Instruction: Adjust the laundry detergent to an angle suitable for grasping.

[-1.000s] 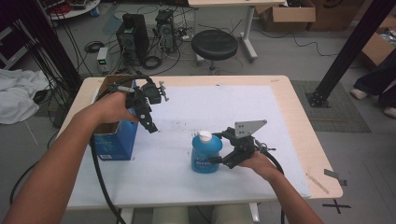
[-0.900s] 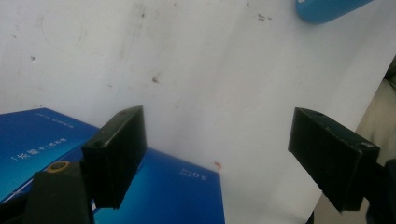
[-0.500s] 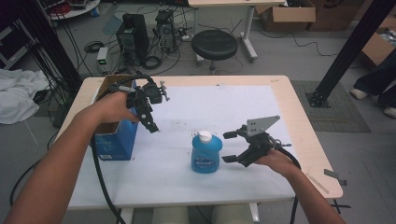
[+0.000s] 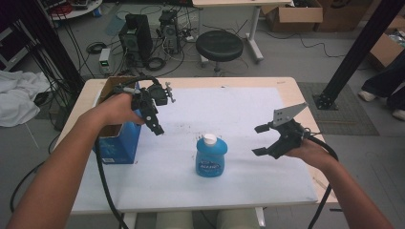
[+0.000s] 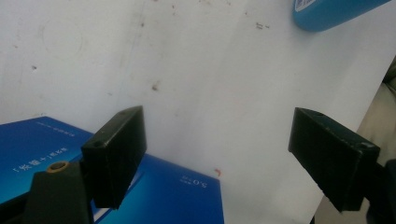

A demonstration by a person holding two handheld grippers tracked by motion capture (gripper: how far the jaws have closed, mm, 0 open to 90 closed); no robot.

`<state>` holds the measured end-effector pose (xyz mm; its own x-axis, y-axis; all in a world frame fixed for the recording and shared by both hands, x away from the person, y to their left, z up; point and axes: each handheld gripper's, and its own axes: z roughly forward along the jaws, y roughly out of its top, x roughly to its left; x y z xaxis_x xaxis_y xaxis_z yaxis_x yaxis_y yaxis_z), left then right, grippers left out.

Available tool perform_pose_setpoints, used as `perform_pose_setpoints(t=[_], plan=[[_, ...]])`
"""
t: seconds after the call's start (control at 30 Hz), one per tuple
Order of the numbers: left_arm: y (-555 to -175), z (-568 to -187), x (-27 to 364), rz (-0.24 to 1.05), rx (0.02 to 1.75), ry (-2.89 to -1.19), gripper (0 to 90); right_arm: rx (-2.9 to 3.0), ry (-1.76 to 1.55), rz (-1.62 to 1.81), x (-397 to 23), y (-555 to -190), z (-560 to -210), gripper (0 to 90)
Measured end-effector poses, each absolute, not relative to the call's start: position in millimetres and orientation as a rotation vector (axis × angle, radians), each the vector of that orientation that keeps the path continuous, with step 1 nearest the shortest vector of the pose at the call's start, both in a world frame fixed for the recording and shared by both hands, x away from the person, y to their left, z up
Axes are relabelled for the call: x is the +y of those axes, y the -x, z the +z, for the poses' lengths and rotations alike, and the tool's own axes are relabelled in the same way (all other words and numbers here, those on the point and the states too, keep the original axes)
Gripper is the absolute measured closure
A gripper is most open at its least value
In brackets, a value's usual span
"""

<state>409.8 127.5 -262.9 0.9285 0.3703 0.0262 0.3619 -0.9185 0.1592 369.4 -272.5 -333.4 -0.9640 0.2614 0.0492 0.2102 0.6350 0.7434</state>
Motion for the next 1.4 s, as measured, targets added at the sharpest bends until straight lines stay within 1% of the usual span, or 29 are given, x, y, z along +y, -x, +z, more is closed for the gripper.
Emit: perform_pose_setpoints(t=[0.23,0.4,0.73,1.03,1.4], plan=[[-410,-263,126,0.083,0.560,-2.934,19.9,2.843,-0.504,1.004,-291,-383,-314,15.2],[-411,-262,125,0.089,0.551,-2.934,19.9,2.866,-0.571,0.865,-298,-393,-309,15.8],[-412,-262,126,0.094,0.562,-2.928,19.9,2.828,-0.655,0.703,-309,-410,-303,16.4],[-414,-259,126,0.102,0.568,-2.926,19.9,2.803,-0.717,0.686,-320,-418,-303,16.7],[-417,-257,124,0.102,0.566,-2.929,20.0,2.802,-0.717,0.677,-320,-422,-300,16.7]])
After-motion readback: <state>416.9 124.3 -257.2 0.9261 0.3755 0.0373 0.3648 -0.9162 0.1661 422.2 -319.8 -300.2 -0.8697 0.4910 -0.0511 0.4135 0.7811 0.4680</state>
